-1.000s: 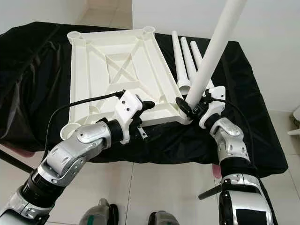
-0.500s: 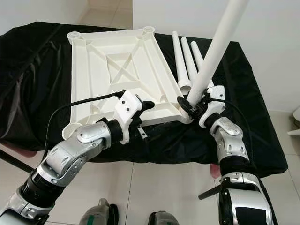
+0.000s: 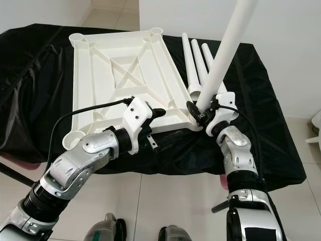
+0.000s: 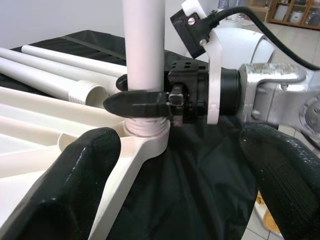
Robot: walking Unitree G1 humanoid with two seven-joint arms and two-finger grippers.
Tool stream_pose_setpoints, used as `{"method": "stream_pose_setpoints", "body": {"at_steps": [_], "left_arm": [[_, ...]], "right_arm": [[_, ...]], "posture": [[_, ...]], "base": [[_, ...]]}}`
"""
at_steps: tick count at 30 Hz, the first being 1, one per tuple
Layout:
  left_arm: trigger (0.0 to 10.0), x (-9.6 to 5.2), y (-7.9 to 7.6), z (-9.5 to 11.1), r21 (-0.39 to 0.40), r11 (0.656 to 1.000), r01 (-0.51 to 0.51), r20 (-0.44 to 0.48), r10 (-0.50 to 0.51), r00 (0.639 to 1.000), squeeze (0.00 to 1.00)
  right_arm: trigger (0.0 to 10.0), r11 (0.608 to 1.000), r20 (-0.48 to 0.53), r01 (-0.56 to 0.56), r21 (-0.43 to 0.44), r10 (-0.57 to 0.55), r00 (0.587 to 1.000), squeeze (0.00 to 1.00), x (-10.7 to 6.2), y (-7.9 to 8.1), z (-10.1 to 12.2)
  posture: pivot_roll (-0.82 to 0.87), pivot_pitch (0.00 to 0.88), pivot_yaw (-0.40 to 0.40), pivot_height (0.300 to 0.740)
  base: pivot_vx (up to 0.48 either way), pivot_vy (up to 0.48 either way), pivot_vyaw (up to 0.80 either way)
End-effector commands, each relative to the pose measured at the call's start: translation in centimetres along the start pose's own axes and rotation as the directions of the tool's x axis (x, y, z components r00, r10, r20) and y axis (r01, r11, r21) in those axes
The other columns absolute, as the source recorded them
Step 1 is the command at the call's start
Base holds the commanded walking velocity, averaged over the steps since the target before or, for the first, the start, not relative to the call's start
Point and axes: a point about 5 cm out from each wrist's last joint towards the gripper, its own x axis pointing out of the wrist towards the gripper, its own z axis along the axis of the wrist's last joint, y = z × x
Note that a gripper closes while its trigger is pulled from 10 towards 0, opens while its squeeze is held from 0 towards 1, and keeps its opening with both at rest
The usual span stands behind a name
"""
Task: Building children table
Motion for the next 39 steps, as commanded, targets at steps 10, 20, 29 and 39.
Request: {"method": "stream_pose_setpoints", "body": {"at_steps": [10,20,29,39], "left_arm": [[10.0,0.2,-0.7,0.2,0.025,0.994,0.107,-0.001,-0.107,0.994,0.00],[10.0,0.2,-1.0,0.1,0.022,0.993,0.117,0.000,-0.117,0.993,0.00],[10.0,0.2,-1.0,0.1,0.023,0.992,0.123,0.000,-0.124,0.992,0.00],[10.0,0.3,-1.0,0.1,0.024,0.992,0.125,0.000,-0.125,0.992,0.00]], "right_arm": [[10.0,0.934,-0.055,0.345,0.093,-0.341,0.938,0.00,-0.4,0.3,-0.9],[10.0,0.860,-0.086,0.506,0.072,-0.500,0.862,0.00,-1.0,2.1,-1.3],[10.0,0.870,-0.096,0.491,0.051,-0.485,0.869,0.00,-0.9,3.4,-1.4],[10.0,0.934,-0.041,0.350,0.077,-0.347,0.937,1.00,-0.7,3.3,-0.5]], "posture": [[0.01,0.063,-0.014,0.740],[0.01,0.058,-0.013,0.740],[0.00,0.054,-0.008,0.740],[0.00,0.052,-0.007,0.740]], "base": [[0.000,0.000,0.00],[0.000,0.000,0.00],[0.000,0.000,0.00],[0.000,0.000,0.00]]}}
